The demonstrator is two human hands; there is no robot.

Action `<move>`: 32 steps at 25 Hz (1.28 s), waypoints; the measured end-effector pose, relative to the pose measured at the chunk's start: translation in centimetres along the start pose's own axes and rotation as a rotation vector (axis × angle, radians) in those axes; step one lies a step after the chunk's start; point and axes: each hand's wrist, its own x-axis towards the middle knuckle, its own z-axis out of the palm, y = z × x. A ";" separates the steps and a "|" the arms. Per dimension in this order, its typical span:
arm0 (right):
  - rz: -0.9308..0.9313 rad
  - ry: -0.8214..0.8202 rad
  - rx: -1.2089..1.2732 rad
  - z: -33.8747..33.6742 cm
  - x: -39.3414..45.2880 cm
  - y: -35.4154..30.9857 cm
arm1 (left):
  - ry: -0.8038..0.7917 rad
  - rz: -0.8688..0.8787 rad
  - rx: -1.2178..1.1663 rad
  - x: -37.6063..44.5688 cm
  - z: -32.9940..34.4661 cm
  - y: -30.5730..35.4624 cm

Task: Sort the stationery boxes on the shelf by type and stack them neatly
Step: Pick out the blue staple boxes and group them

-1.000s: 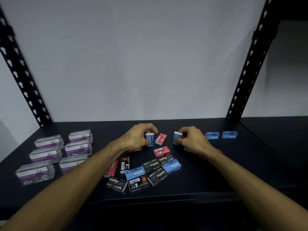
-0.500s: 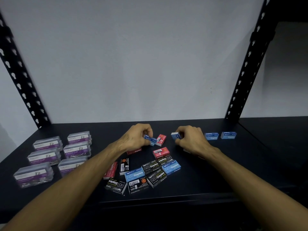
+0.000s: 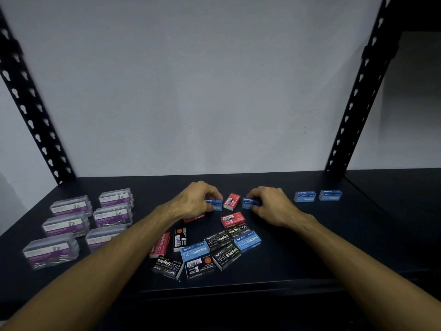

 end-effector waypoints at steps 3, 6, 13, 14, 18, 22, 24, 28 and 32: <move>-0.019 -0.029 0.007 -0.5 -0.3 -0.3 | -0.029 0.002 0.038 0.1 -0.3 0.2; -0.025 -0.031 0.010 -1.0 -0.5 -0.6 | -0.028 0.012 0.066 0.1 -0.5 0.7; -0.021 0.043 -0.004 -2.4 -1.7 -0.3 | 0.035 0.075 0.058 0.8 -0.4 3.4; -0.010 0.055 0.000 -2.7 -2.0 0.0 | 0.037 0.079 0.050 1.1 -0.2 4.0; 0.030 0.099 -0.015 -4.5 -3.5 1.7 | 0.056 0.116 0.016 2.3 1.2 6.7; 0.096 0.108 -0.035 -6.3 -5.2 4.1 | 0.032 0.151 -0.015 3.6 3.1 9.8; 0.134 0.114 -0.032 -7.0 -6.1 5.5 | 0.014 0.155 -0.036 4.3 4.2 11.4; 0.194 0.095 -0.088 -7.6 -7.2 8.2 | 0.020 0.140 -0.066 5.8 6.4 14.2; 0.275 0.109 -0.074 -7.6 -7.8 10.8 | 0.061 0.133 -0.076 7.1 8.5 16.1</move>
